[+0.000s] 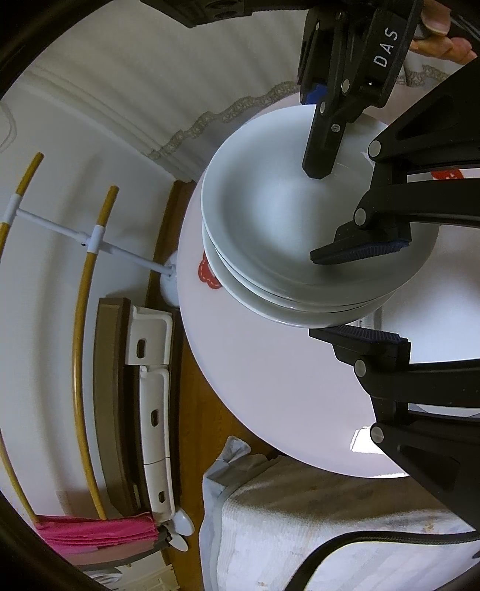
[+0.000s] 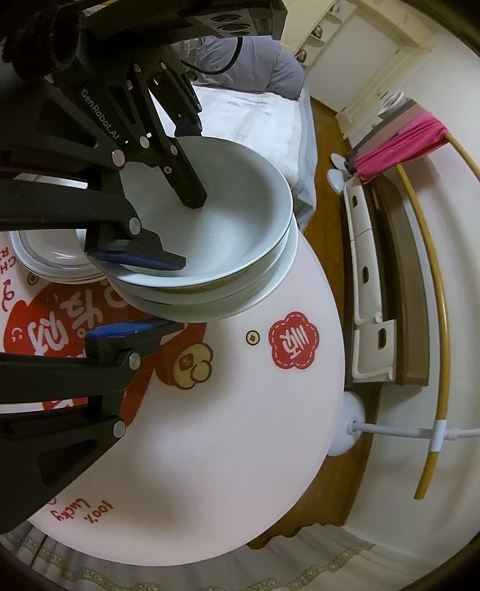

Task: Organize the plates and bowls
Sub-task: 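Carry the bowl stack over the grey-rimmed plate stack with both tools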

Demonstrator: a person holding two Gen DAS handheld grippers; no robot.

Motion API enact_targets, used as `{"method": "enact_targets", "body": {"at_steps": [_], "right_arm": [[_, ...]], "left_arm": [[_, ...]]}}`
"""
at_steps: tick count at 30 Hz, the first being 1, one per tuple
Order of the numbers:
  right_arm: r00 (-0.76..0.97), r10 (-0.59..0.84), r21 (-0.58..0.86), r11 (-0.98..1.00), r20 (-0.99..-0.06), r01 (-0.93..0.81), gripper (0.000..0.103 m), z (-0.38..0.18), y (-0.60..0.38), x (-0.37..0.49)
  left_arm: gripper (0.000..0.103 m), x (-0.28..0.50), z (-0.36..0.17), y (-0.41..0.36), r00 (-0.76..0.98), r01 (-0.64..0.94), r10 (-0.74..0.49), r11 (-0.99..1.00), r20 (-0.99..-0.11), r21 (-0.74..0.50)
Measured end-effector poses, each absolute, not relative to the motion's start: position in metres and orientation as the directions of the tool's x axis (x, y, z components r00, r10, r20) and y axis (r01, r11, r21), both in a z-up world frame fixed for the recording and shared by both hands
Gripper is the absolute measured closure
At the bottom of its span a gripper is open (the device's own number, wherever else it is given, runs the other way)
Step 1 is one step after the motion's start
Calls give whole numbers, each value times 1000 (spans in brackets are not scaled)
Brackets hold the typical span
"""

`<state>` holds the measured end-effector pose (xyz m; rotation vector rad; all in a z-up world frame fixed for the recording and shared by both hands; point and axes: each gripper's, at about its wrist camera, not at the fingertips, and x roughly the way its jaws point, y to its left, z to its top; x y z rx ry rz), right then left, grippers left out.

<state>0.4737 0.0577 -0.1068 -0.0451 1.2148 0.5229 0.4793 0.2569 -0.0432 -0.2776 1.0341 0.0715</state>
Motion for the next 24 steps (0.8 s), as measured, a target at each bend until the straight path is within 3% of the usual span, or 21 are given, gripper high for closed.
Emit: {"method": "enact_targets", "body": {"at_steps": [24], "right_arm": [[238, 395, 262, 857, -887, -444, 77, -99, 65, 389]], "left_arm": [[75, 344, -19, 246, 536, -236, -38, 953, -844, -192]]}}
